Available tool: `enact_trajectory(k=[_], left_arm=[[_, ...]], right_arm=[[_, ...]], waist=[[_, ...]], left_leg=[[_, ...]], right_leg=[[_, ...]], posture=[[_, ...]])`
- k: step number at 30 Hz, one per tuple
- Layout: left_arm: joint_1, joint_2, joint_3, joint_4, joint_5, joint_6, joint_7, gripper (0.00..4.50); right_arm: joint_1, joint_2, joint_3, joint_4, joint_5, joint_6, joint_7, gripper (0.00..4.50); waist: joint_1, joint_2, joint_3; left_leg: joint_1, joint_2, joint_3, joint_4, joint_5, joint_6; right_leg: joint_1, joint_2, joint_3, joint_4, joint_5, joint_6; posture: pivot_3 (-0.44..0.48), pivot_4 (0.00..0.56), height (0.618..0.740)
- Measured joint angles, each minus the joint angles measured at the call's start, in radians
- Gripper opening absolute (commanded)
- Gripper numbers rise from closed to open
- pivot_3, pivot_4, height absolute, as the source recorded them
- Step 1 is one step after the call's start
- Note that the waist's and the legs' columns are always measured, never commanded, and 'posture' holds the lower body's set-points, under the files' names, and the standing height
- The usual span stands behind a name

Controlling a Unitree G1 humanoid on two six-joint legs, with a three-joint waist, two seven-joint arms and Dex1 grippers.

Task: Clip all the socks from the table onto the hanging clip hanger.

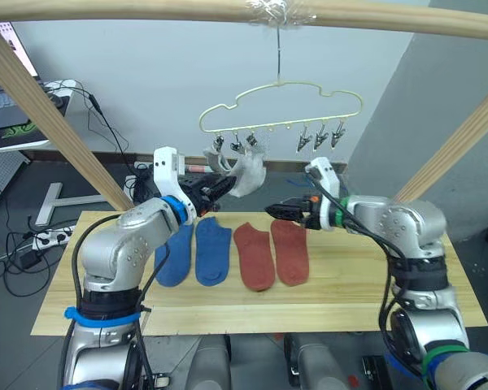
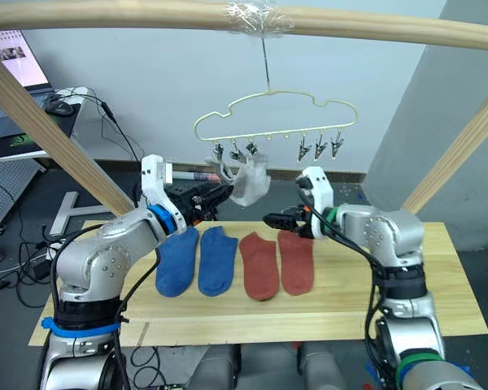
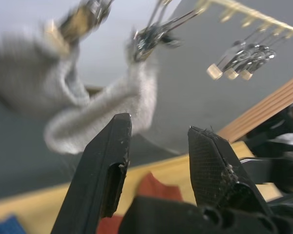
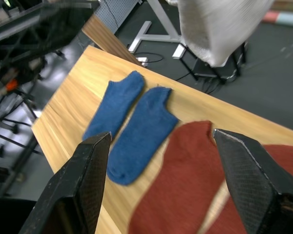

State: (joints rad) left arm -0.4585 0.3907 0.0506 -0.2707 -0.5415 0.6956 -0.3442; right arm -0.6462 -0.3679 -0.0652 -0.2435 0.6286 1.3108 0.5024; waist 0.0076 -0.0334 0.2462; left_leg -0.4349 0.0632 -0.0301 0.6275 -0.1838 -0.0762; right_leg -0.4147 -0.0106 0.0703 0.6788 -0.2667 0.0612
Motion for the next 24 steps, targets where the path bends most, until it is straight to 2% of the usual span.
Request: enact_trajectory(k=[6,13,18,24], left_arm=[[0.007,-0.072,-0.102,0.007,0.180,-0.203,0.028,2.14],[0.005,-0.129,-0.167,0.069,0.324,-0.348,0.054,2.14],[-0.023,-0.183,-0.168,0.121,0.393,-0.404,0.106,2.14],[-0.026,-0.234,-0.163,0.160,0.442,-0.412,0.159,2.14]], right_arm=[[0.034,-0.186,-0.029,-0.179,0.058,-0.014,0.071,3.47],[0.004,-0.339,-0.097,-0.267,0.130,-0.017,0.131,3.47],[-0.027,-0.409,-0.139,-0.306,0.191,-0.016,0.150,3.47],[-0.028,-0.435,-0.155,-0.321,0.240,-0.017,0.146,3.47]], waist=[[0.015,0.000,0.000],[0.015,0.000,0.000],[0.015,-0.001,-0.001],[0.014,-0.001,-0.001]], left_leg=[[0.000,0.000,0.001,0.001,0.000,0.000],[0.000,0.000,0.001,0.001,0.000,0.000],[0.000,0.000,0.001,0.002,0.000,0.001],[0.000,0.000,0.001,0.002,0.000,0.001]], right_leg=[[0.000,0.000,0.001,-0.001,0.000,0.000],[0.000,0.000,0.002,-0.001,0.000,0.000],[0.001,0.000,0.001,-0.001,0.000,0.000],[0.001,0.000,0.001,-0.001,0.000,0.000]], posture=[[0.115,0.158,0.740],[0.084,0.156,0.740],[0.064,0.159,0.740],[0.046,0.165,0.740]])
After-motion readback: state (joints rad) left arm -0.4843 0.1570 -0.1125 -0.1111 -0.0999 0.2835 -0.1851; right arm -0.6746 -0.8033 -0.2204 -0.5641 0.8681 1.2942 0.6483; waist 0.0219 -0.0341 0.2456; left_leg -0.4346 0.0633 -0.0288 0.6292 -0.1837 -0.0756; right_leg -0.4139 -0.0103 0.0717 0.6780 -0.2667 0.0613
